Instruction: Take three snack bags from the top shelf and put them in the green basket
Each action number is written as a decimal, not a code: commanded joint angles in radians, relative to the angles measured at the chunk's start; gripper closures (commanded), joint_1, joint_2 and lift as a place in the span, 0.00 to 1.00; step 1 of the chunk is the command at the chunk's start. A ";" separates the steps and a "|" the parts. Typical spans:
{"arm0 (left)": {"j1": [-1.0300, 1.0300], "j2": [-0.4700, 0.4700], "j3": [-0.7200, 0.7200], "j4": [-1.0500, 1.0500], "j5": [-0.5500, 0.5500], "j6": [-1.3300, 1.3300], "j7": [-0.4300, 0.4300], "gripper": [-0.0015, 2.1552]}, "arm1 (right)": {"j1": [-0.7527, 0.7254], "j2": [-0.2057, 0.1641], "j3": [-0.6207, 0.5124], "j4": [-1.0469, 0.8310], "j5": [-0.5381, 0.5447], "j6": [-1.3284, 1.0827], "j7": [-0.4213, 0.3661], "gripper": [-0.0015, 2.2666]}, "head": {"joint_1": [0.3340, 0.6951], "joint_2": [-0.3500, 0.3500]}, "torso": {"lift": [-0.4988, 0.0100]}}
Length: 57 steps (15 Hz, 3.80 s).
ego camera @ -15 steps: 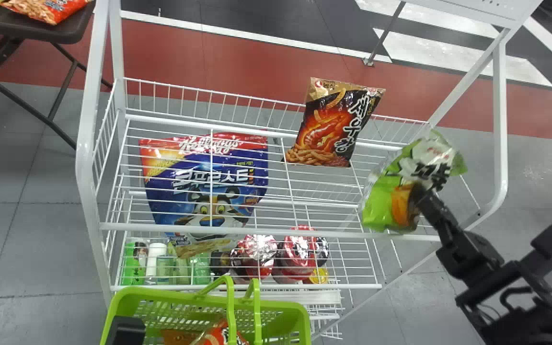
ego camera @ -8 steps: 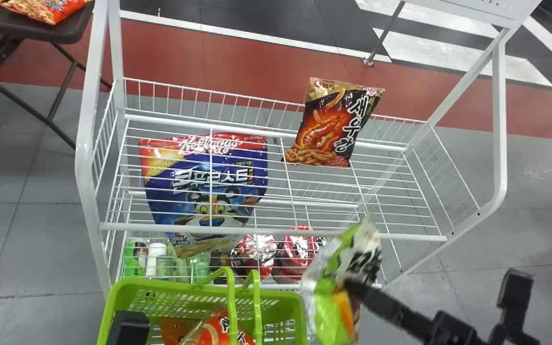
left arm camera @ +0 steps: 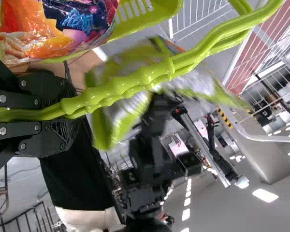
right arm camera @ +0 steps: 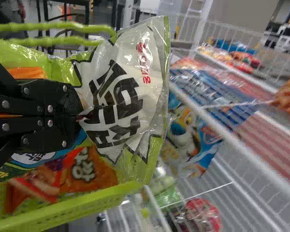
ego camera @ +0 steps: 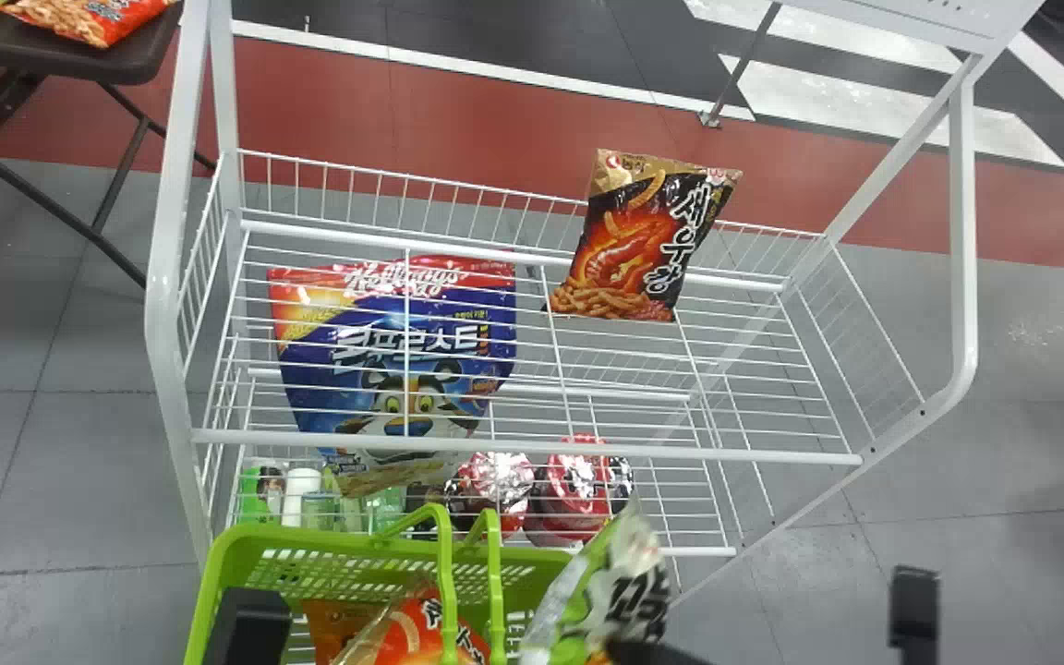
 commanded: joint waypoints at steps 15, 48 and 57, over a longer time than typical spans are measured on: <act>0.012 0.009 -0.032 -0.033 -0.006 0.002 -0.013 0.73 | 0.123 -0.065 0.502 0.063 0.292 -0.825 -0.194 0.97 | 1.00 0.00 | 0.92; -0.017 0.000 -0.030 -0.019 0.000 0.021 0.004 0.73 | 0.232 0.017 0.250 -0.305 0.114 -1.344 -0.212 0.03 | 1.00 0.00 | 0.92; 0.011 0.009 0.028 -0.020 0.018 0.015 -0.033 0.73 | 0.287 0.015 0.513 -0.242 0.352 -1.712 -0.522 0.02 | 1.00 0.00 | 0.92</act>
